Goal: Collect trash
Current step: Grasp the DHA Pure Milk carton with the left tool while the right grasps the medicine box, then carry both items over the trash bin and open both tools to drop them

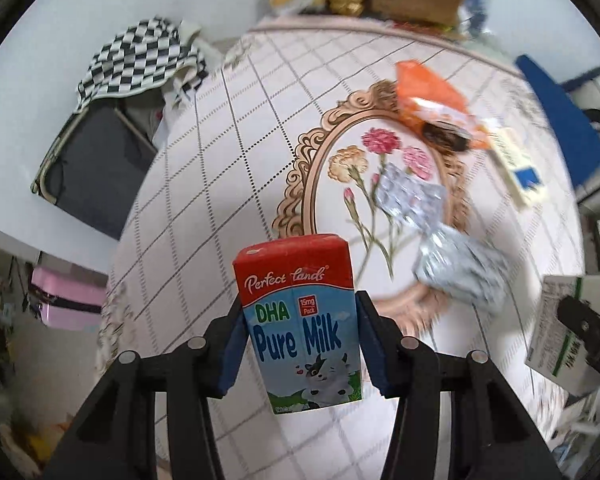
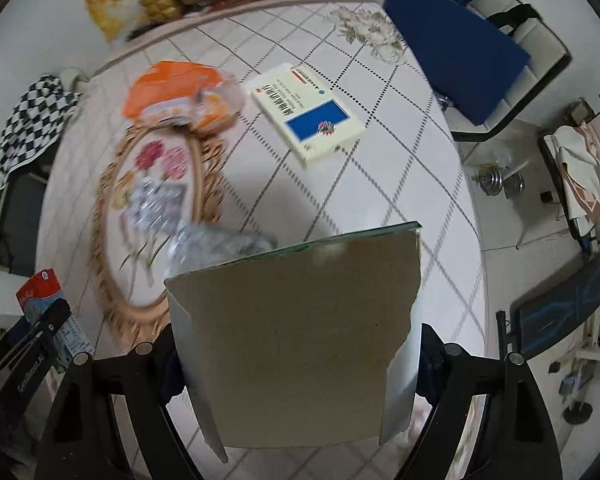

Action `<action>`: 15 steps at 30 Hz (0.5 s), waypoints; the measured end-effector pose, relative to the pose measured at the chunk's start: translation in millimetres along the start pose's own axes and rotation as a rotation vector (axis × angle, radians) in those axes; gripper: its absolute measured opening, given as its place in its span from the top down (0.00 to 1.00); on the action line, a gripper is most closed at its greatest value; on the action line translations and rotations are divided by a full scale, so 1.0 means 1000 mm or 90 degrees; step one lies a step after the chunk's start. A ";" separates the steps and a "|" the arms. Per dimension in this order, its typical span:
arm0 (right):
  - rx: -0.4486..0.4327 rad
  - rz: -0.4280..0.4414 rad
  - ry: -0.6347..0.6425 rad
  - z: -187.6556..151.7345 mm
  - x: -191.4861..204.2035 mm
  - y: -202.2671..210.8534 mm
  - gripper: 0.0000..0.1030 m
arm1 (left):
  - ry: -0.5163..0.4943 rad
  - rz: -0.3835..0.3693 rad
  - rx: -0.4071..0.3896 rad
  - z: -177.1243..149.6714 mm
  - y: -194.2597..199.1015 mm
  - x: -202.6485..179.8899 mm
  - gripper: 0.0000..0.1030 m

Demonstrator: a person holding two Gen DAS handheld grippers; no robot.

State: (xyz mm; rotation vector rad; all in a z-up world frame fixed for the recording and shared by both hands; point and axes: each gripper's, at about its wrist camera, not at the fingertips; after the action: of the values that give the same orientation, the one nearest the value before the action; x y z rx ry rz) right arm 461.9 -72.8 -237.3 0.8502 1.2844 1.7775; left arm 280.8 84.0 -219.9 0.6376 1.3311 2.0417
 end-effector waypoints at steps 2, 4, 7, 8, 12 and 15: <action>-0.020 0.005 -0.003 -0.027 0.003 0.026 0.15 | -0.012 -0.021 -0.021 -0.015 0.018 0.007 0.54; -0.041 0.011 -0.001 -0.055 0.005 0.047 0.15 | -0.027 -0.037 -0.042 -0.032 0.042 0.015 0.54; -0.067 0.017 -0.008 -0.107 0.011 0.084 0.15 | -0.053 -0.056 -0.065 -0.063 0.071 0.035 0.55; -0.076 0.021 -0.014 -0.126 0.013 0.096 0.15 | -0.064 -0.062 -0.075 -0.076 0.083 0.043 0.55; -0.108 0.030 -0.033 -0.197 0.025 0.139 0.15 | -0.102 -0.092 -0.108 -0.118 0.116 0.075 0.55; -0.116 0.042 -0.058 -0.258 0.037 0.163 0.15 | -0.126 -0.120 -0.108 -0.153 0.132 0.094 0.55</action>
State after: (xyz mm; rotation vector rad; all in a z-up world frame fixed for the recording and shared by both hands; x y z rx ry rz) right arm 191.2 -188.0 -147.5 0.8679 1.0293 1.8537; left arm 81.5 14.8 -150.1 0.5983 1.0508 1.8628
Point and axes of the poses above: each gripper's, at about its wrist camera, not at the fingertips, and y roughly against the way its jaws point, x to its left, z to its top
